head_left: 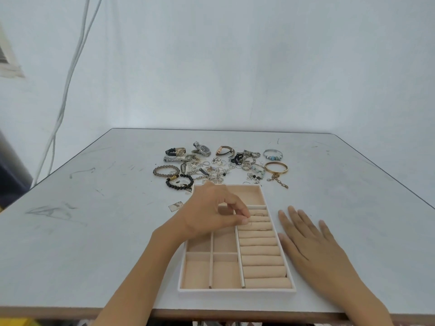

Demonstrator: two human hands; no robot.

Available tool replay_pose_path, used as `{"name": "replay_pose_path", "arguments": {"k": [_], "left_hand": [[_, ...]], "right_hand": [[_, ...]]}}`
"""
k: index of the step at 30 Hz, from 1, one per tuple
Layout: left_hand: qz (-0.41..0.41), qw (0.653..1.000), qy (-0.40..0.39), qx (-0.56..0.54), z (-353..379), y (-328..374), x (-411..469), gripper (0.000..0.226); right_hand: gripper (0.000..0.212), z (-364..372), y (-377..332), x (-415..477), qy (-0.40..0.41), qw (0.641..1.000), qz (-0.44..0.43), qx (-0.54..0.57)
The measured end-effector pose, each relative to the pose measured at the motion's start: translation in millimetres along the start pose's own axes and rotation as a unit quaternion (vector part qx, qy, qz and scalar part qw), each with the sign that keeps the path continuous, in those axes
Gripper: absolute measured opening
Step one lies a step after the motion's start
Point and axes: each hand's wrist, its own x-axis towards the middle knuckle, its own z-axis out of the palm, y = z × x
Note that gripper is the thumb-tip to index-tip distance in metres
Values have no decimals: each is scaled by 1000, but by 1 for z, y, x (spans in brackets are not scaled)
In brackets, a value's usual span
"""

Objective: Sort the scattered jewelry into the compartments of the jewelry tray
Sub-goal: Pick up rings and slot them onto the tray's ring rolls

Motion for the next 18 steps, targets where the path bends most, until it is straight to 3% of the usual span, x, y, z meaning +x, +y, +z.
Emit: {"name": "replay_pose_path", "arguments": {"k": [18], "left_hand": [[69,993,-37,87,6,-3,3,9]], "right_hand": [[110,-3,-3,0,-9,1000,-1,-12]]}}
